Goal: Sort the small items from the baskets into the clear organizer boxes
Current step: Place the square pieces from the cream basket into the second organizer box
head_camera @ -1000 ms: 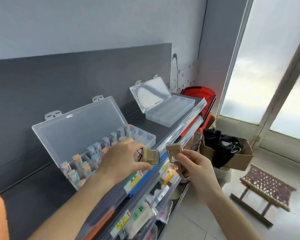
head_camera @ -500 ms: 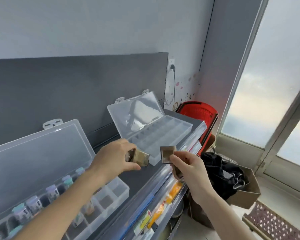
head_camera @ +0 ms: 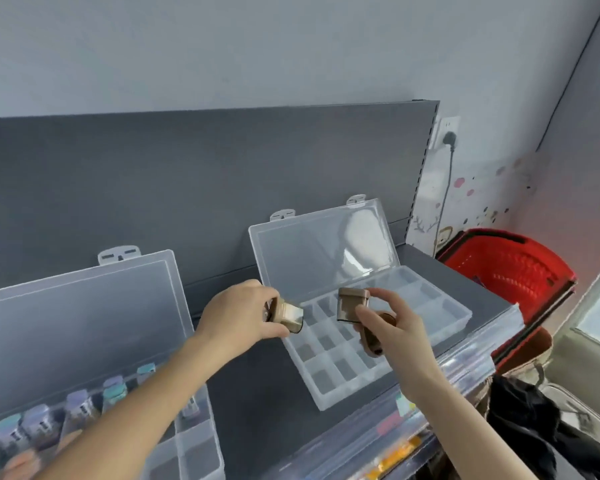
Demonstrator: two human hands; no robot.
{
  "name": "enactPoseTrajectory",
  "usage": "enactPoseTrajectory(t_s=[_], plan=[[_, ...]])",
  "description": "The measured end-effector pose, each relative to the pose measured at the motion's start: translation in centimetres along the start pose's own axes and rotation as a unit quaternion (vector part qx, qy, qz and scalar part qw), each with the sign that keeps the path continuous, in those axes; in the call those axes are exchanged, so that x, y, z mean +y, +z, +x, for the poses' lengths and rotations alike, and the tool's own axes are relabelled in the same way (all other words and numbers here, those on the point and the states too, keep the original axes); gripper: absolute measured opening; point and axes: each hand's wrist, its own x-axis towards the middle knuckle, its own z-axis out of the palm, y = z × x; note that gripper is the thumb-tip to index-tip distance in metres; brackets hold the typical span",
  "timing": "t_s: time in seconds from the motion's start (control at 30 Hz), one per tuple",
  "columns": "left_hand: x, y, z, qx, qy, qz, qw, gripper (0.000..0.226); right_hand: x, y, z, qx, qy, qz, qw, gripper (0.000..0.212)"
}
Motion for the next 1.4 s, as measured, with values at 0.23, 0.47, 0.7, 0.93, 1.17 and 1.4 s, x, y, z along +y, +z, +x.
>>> enactPoseTrajectory(t_s=[0.23, 0.47, 0.7, 0.93, 1.17, 1.4], plan=[[2.1, 0.9, 2.7, -0.026, -0.104, 0.093, 0.99, 0.027, 1.0, -2.2, 6.8, -0.107, 0.018, -0.008, 0.994, 0.026], [4.5, 1.5, 5.6, -0.117, -0.11, 0.234, 0.959, 0.044, 1.4, -2.9, 10.0, -0.182, 0.001, -0.04, 0.982, 0.022], [5.3, 2.9, 7.9, -0.238, -0.097, 0.307, 0.916, 0.049, 1.6, -2.7, 11.2, -0.17, 0.029, -0.006, 0.985, 0.019], [5.5, 4.0, 8.4, -0.279, -0.111, 0.264, 0.916, 0.046, 1.9, -2.4, 11.4, -0.161, 0.043, -0.009, 0.986, 0.018], [3.3, 5.3, 6.7, -0.222, -0.129, 0.116, 0.96, 0.031, 2.4, -2.1, 11.4, -0.153, 0.04, -0.04, 0.987, 0.026], [3.6, 4.8, 6.6, -0.222, -0.135, 0.137, 0.956, 0.043, 2.6, -1.7, 11.3, -0.16, 0.015, -0.065, 0.985, 0.025]])
